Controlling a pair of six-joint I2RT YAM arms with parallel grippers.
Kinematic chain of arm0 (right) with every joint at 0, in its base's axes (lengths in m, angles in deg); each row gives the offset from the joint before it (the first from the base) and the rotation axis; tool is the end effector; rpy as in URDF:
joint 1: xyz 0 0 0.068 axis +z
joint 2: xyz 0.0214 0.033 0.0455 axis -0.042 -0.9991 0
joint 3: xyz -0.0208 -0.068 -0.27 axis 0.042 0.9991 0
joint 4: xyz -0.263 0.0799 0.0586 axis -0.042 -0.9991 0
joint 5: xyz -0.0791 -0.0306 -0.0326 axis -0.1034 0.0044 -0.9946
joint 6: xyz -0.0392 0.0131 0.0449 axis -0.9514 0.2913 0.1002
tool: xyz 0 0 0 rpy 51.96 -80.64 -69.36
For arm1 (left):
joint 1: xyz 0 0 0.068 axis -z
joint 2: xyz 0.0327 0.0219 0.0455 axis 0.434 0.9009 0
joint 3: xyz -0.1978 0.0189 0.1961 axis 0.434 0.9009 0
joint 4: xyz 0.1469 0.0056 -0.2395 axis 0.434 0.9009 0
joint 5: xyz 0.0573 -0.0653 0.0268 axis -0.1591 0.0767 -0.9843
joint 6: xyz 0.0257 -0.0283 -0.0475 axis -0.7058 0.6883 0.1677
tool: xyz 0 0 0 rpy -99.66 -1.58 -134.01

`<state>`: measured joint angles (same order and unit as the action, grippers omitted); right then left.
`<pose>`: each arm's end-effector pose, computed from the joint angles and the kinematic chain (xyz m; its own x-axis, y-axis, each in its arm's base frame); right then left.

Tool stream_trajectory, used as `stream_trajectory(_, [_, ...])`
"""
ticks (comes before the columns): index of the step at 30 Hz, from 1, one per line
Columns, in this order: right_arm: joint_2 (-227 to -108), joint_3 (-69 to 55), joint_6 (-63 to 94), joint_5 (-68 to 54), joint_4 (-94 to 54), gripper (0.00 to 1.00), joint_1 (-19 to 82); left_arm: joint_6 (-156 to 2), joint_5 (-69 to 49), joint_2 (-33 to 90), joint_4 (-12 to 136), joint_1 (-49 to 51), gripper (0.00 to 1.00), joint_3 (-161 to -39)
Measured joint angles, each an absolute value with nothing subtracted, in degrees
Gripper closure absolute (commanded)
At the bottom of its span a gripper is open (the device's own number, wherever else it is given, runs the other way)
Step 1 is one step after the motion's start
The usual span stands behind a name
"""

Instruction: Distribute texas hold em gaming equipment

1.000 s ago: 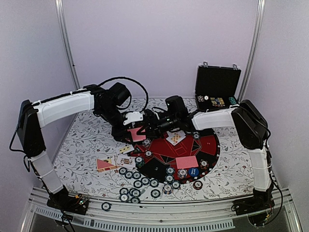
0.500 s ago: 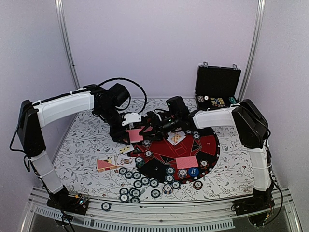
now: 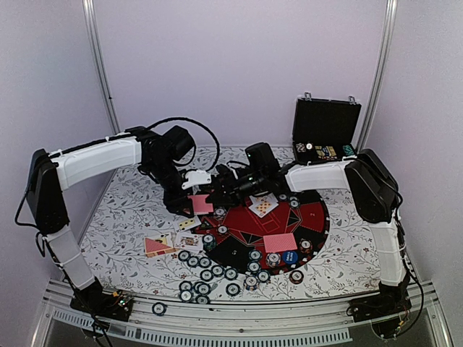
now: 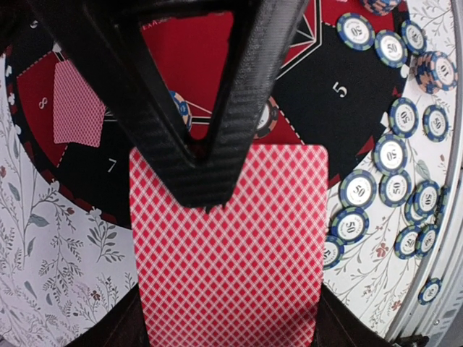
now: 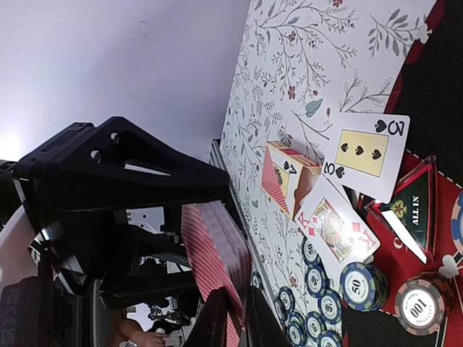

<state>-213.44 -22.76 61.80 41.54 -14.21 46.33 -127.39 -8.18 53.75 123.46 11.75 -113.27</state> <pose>0.3481 0.3877 0.1710 -0.9408 -0.2881 -0.1786 -0.2485 0.2278 0.9414 0.2909 -0.2332 0.2560 -0.1921 0.9281 -0.3190 0.9755 0.2161 0.0412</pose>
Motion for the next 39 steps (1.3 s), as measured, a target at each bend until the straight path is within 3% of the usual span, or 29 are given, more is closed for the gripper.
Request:
stream_trajectory(7, [-213.4, -22.5, 60.1, 41.5, -15.3, 0.85, 46.2, -127.4, -8.3, 53.9, 123.5, 11.8, 0.51, -113.3])
stream_trajectory(14, [-212.6, -22.5, 58.3, 41.5, -17.2, 1.00, 46.1, -127.3, -8.3, 54.1, 123.5, 11.8, 0.51, -113.3])
stream_trajectory(28, [-207.4, -15.5, 58.6, 43.0, -15.0, 1.00, 43.5, -127.3, -7.1, 54.1, 120.9, 12.1, 0.51, -113.2])
stream_trajectory(39, [-199.7, -9.1, 49.8, 38.8, -30.8, 1.00, 30.5, -126.8, -10.3, 54.1, 121.8, 11.6, 0.51, -111.6])
